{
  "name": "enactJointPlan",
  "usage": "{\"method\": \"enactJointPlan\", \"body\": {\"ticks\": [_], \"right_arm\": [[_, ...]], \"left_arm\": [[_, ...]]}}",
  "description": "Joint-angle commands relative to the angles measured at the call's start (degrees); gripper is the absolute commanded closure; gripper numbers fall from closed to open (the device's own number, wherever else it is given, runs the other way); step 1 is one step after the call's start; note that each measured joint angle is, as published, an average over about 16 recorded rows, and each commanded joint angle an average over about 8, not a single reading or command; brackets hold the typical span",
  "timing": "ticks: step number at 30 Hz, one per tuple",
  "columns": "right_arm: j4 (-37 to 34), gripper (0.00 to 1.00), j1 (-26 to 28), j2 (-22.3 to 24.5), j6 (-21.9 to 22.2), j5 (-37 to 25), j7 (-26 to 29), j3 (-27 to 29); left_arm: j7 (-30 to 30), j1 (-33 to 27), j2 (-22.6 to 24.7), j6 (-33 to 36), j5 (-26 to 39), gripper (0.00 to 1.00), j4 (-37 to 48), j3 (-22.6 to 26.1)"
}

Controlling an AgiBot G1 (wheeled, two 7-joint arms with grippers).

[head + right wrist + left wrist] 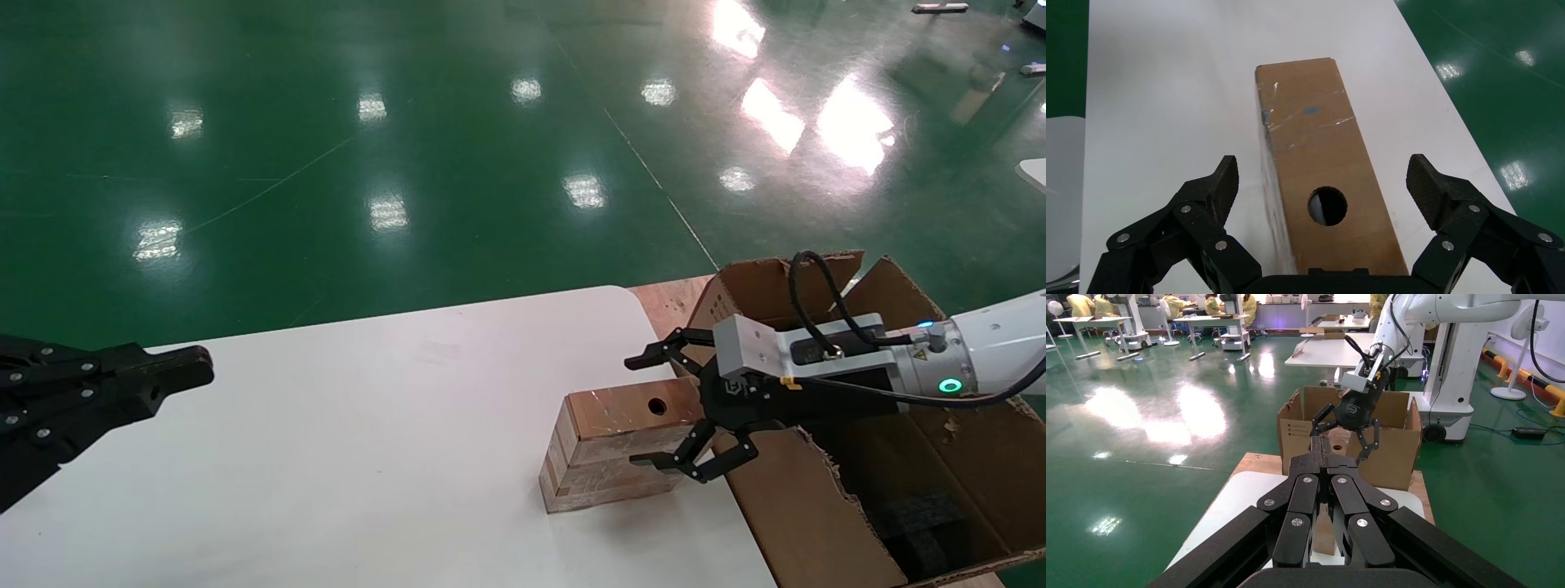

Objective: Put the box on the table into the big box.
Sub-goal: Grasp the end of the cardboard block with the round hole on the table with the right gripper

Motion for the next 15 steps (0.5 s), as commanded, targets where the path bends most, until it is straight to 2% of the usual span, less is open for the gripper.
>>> {"method": "enactJointPlan", "body": {"ticks": [1,6,7,13,14,15], "right_arm": [[-0.92,0.0,0.26,-0.46,-0.01,0.21,-0.43,-0.58],[-2.11,0.0,0.56,-0.96,-0.06,1.1,-0.98,-1.87],[-2.28,0.0,0.59,-1.02,-0.08,1.35,-1.0,-2.1],[-3.16,0.0,0.61,-1.19,-0.07,2.82,-0.74,-3.03],[-3.24,0.0,0.61,-1.21,-0.07,2.98,-0.71,-3.09],[-3.3,0.0,0.61,-1.22,-0.06,3.09,-0.69,-3.15]], "left_arm": [[0.0,0.0,0.0,0.0,0.0,1.0,0.0,0.0],[0.0,0.0,0.0,0.0,0.0,0.99,0.0,0.0],[0.0,0.0,0.0,0.0,0.0,0.93,0.0,0.0],[0.0,0.01,0.0,-0.01,0.0,0.18,0.01,0.0],[0.0,0.01,0.0,-0.01,0.0,0.06,0.01,-0.01],[0.0,0.01,0.0,-0.01,0.0,0.0,0.01,-0.01]]}}
